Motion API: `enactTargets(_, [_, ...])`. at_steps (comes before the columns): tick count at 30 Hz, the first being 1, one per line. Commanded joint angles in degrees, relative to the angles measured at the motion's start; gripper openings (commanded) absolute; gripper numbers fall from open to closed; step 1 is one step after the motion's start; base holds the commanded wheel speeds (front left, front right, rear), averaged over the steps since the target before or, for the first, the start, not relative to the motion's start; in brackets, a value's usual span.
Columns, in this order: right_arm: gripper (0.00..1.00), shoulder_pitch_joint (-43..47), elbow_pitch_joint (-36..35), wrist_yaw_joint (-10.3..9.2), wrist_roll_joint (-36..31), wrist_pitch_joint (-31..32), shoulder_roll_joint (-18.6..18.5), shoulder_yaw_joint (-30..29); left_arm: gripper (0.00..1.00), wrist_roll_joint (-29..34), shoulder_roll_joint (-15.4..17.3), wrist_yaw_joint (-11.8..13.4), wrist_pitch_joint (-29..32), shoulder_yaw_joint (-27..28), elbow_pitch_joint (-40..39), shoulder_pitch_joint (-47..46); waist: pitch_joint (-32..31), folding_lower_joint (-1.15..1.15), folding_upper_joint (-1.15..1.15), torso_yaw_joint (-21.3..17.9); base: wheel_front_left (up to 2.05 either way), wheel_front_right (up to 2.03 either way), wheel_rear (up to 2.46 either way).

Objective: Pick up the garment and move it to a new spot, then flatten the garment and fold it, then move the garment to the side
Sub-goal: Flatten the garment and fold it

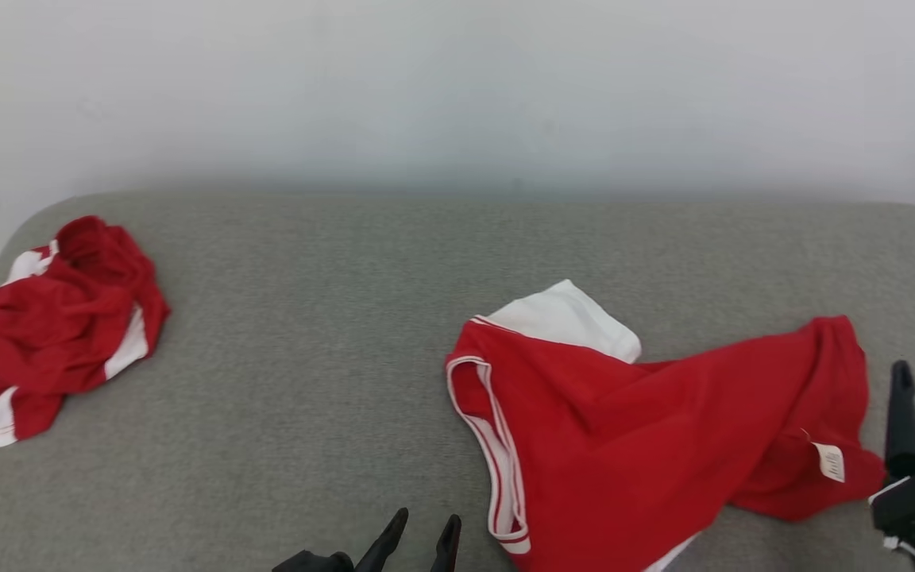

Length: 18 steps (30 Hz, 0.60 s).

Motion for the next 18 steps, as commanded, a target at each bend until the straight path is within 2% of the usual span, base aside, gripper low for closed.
enactTargets(1, [1.0,1.65,-0.9,0.15,-0.04,-0.91,-0.08,0.99,1.0,-0.28,0.32,-0.05,0.43,-0.41,0.83,-1.21,0.19,0.0,0.0,-3.92,0.0,0.0,0.0])
enactTargets(7, [1.0,5.58,-0.72,0.15,4.02,-3.22,-0.03,6.49,1.0,-3.03,0.57,-0.07,2.51,-5.1,3.55,-4.33,1.66,0.0,0.0,-7.81,0.0,0.0,0.0])
enactTargets(17, [1.0,4.82,1.0,0.15,4.19,-4.98,-0.01,7.45,1.0,-1.26,1.31,1.07,5.9,-7.91,9.61,-7.51,2.19,0.0,0.0,-9.88,0.0,0.0,0.0])
enactTargets(18, [1.0,4.62,1.15,0.15,4.44,-5.23,-0.01,7.55,0.57,-1.01,1.37,1.38,6.51,-8.12,10.25,-7.73,2.17,0.0,0.0,-10.0,0.0,0.0,0.0])
